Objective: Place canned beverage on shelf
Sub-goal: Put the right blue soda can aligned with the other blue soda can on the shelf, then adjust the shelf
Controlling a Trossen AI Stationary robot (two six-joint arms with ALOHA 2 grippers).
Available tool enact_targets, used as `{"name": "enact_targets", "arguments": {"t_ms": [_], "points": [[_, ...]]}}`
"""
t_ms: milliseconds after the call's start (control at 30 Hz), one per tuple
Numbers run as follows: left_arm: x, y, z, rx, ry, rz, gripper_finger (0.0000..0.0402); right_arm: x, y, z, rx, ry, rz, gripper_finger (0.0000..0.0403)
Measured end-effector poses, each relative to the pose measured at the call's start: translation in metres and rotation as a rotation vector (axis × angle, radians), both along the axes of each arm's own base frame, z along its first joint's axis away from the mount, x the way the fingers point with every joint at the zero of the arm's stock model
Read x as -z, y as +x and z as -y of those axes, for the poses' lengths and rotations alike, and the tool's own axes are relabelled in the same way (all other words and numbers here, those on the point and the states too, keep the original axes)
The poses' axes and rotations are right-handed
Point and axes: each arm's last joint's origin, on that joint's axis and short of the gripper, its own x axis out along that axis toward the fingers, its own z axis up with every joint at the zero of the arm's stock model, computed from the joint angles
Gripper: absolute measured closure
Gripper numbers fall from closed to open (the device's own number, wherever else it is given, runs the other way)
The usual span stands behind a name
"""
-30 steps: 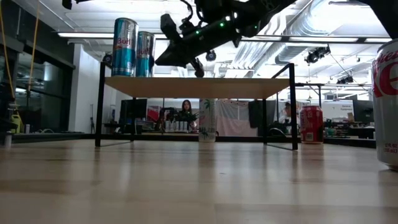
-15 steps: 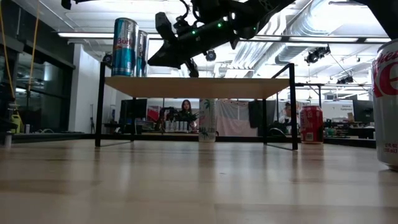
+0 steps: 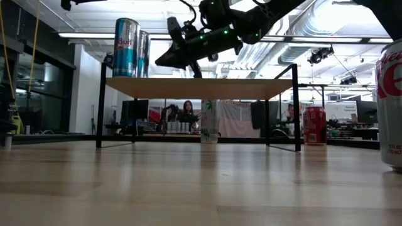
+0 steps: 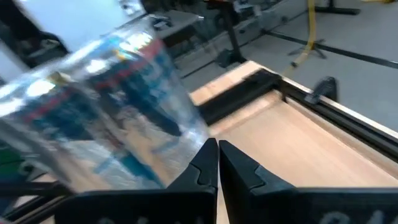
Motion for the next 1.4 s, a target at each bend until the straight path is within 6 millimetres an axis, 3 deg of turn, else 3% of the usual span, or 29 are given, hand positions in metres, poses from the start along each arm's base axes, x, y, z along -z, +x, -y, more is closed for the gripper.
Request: {"name": "enact_targets", "arguments": {"t_ms": [333,700,1067,1200,1400], "points": [[0.0,0.0,0.0,-0.009,-0.024,0.022,0.0188,-0.004,-0.002,0.011,-0.103,0.101,0.072,0.0403],[0.0,0.0,0.0,-0.007,-0.031,0.028,0.0188,-0.038,0.014,0.016,-0.133,0.12,0.043,0.0403],[0.0,0.0,0.0,-0.008,-0.03,0.027,0.0188,-0.032,0.014,0.022,-0.065,0.084,-0.034,0.0403],[0.0,0.0,0.0,0.015,-0.024,0.015,0.0188,-0.039,0.003,0.028,-0.066,0.021,-0.089,0.0403],[0.001,0.001,0.001,0.038,0.015,-0.029,0.0188,-0.065,-0.037,0.035,-0.078,-0.075,-0.284,0.0403]]}}
